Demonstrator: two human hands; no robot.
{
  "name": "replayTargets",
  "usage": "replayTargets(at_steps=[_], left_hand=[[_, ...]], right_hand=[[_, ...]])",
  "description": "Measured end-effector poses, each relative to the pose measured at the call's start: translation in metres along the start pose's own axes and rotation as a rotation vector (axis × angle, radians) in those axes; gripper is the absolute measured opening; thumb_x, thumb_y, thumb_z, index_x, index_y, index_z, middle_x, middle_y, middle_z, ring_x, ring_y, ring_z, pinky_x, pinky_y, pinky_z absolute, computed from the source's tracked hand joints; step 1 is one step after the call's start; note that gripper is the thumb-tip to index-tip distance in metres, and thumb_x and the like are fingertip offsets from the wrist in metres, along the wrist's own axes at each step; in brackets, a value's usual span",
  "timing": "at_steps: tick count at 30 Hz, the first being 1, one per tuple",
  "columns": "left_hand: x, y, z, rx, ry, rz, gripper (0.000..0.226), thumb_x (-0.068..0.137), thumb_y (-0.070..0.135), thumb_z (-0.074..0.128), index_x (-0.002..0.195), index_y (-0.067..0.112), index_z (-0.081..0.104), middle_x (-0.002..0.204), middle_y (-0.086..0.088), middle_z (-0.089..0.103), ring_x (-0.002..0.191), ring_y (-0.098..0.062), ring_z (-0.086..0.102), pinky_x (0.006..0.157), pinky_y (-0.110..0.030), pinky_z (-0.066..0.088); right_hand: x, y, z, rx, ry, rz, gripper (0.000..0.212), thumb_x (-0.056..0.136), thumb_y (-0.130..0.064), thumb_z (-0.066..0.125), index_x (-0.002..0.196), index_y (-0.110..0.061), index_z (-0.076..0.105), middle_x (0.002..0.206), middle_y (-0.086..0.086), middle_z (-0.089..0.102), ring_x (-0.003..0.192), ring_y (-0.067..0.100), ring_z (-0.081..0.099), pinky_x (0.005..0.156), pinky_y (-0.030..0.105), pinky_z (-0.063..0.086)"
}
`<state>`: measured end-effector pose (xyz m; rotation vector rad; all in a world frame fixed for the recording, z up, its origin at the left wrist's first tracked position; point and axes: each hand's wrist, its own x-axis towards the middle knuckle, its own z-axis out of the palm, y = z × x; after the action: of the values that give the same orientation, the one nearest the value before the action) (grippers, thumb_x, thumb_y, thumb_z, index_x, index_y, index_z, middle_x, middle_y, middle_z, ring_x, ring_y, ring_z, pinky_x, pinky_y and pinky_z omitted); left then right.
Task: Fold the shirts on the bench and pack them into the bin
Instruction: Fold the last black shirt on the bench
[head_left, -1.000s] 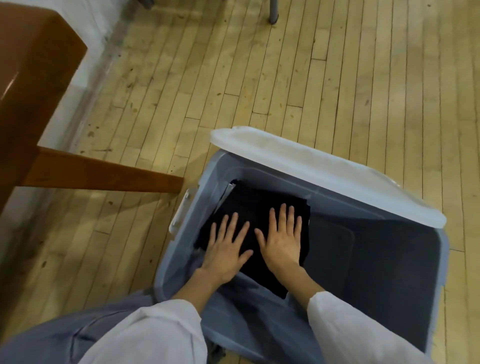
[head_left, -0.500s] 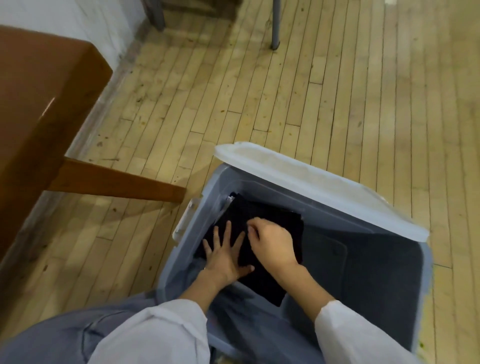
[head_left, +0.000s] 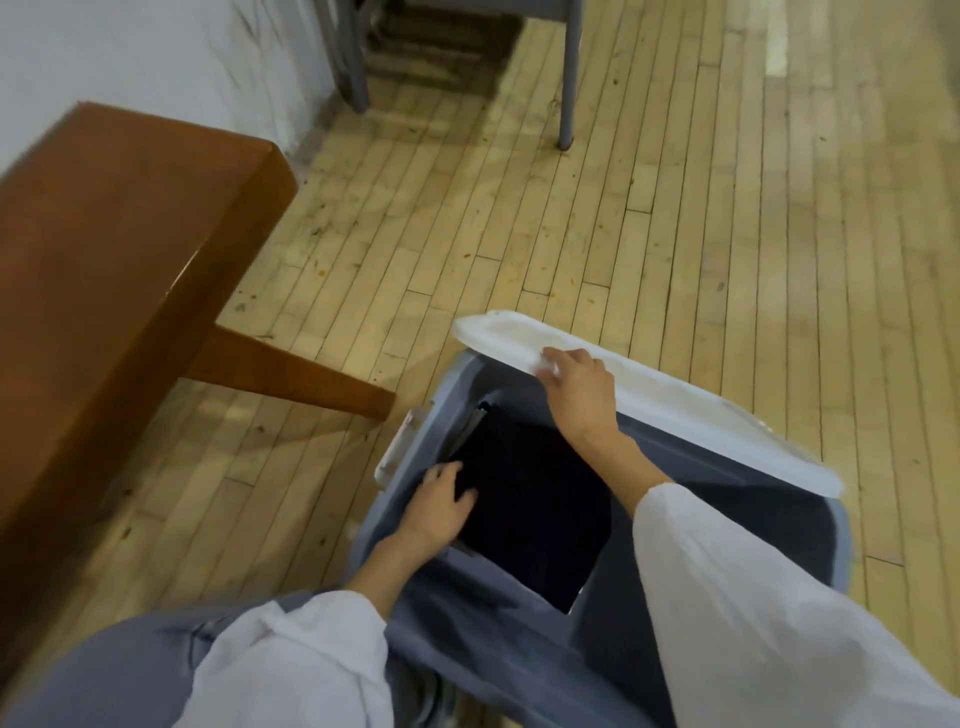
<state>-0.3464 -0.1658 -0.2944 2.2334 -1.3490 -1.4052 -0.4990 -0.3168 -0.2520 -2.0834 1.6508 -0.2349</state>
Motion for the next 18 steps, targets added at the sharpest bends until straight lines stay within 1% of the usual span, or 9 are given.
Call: replayTargets(at_steps=[3, 6, 9, 11, 13, 14, 16, 17, 18], left_hand=[[-0.007, 0.006, -0.013, -0.213, 0.073, -0.03, 0.039, 0.099, 0.025, 0.047, 0.136, 0.011, 0.044, 0.137, -0.007, 0.046, 0.127, -0.023, 0.044, 0.101, -0.03, 0.037], [-0.013, 0.016, -0.026, -0.491, 0.168, -0.079, 0.019, 0.1, 0.021, 0.043, 0.107, 0.01, 0.057, 0.099, -0.003, 0.058, 0.096, -0.018, 0.054, 0.078, -0.024, 0.041], [-0.025, 0.024, -0.042, -0.83, 0.28, -0.144, 0.027, 0.103, 0.026, 0.035, 0.095, 0.011, 0.057, 0.086, -0.004, 0.056, 0.078, -0.016, 0.052, 0.069, -0.026, 0.042], [-0.035, 0.019, -0.052, -0.997, 0.348, -0.205, 0.031, 0.104, 0.03, 0.031, 0.106, 0.008, 0.054, 0.089, -0.009, 0.06, 0.081, -0.02, 0.058, 0.071, -0.029, 0.048], [-0.046, 0.003, -0.06, -1.08, 0.407, -0.259, 0.037, 0.103, 0.033, 0.031, 0.123, 0.006, 0.049, 0.106, -0.014, 0.063, 0.096, -0.027, 0.062, 0.076, -0.036, 0.054], [-0.053, -0.007, -0.062, -1.068, 0.423, -0.286, 0.043, 0.102, 0.037, 0.031, 0.129, 0.007, 0.045, 0.117, -0.016, 0.061, 0.105, -0.029, 0.06, 0.084, -0.042, 0.054], [-0.064, -0.023, -0.064, -0.977, 0.43, -0.313, 0.055, 0.099, 0.049, 0.031, 0.141, 0.013, 0.035, 0.134, -0.015, 0.052, 0.119, -0.031, 0.053, 0.099, -0.051, 0.044], [-0.07, -0.028, -0.063, -0.935, 0.423, -0.303, 0.058, 0.098, 0.05, 0.031, 0.143, 0.013, 0.031, 0.136, -0.013, 0.049, 0.12, -0.03, 0.051, 0.101, -0.05, 0.042], [-0.075, -0.027, -0.064, -0.899, 0.415, -0.287, 0.056, 0.099, 0.046, 0.034, 0.143, 0.011, 0.03, 0.132, -0.012, 0.05, 0.114, -0.028, 0.052, 0.096, -0.045, 0.044]], right_hand=[[-0.016, -0.007, -0.008, 0.015, -0.012, 0.003, 0.039, 0.097, -0.028, 0.05, 0.135, -0.016, 0.051, 0.129, 0.01, 0.053, 0.114, 0.03, 0.046, 0.097, 0.038, 0.034], [-0.046, -0.02, -0.015, -0.03, -0.037, -0.07, 0.038, 0.095, -0.027, 0.052, 0.131, -0.014, 0.054, 0.122, 0.01, 0.052, 0.109, 0.03, 0.046, 0.091, 0.038, 0.035], [-0.09, -0.035, -0.009, -0.059, -0.047, -0.129, 0.034, 0.093, -0.026, 0.056, 0.126, -0.016, 0.057, 0.115, 0.009, 0.052, 0.104, 0.03, 0.045, 0.085, 0.037, 0.033], [-0.121, -0.046, 0.0, -0.076, -0.054, -0.146, 0.033, 0.09, -0.024, 0.061, 0.121, -0.015, 0.06, 0.109, 0.009, 0.054, 0.098, 0.03, 0.049, 0.082, 0.037, 0.036], [-0.15, -0.056, 0.014, -0.099, -0.028, -0.172, 0.032, 0.078, -0.022, 0.074, 0.108, -0.015, 0.067, 0.094, 0.008, 0.058, 0.084, 0.03, 0.055, 0.071, 0.038, 0.044], [-0.165, -0.061, 0.023, -0.116, -0.017, -0.182, 0.034, 0.07, -0.023, 0.081, 0.101, -0.017, 0.068, 0.088, 0.006, 0.058, 0.076, 0.027, 0.056, 0.065, 0.037, 0.046], [-0.193, -0.071, 0.038, -0.138, -0.044, -0.169, 0.037, 0.064, -0.026, 0.083, 0.097, -0.02, 0.066, 0.087, 0.004, 0.059, 0.072, 0.022, 0.055, 0.062, 0.033, 0.048], [-0.208, -0.076, 0.046, -0.142, -0.056, -0.166, 0.036, 0.065, -0.028, 0.082, 0.096, -0.021, 0.064, 0.088, 0.003, 0.059, 0.073, 0.02, 0.054, 0.063, 0.032, 0.048], [-0.22, -0.078, 0.053, -0.145, -0.071, -0.17, 0.036, 0.065, -0.029, 0.081, 0.095, -0.022, 0.063, 0.088, 0.002, 0.058, 0.072, 0.019, 0.053, 0.062, 0.031, 0.048]])
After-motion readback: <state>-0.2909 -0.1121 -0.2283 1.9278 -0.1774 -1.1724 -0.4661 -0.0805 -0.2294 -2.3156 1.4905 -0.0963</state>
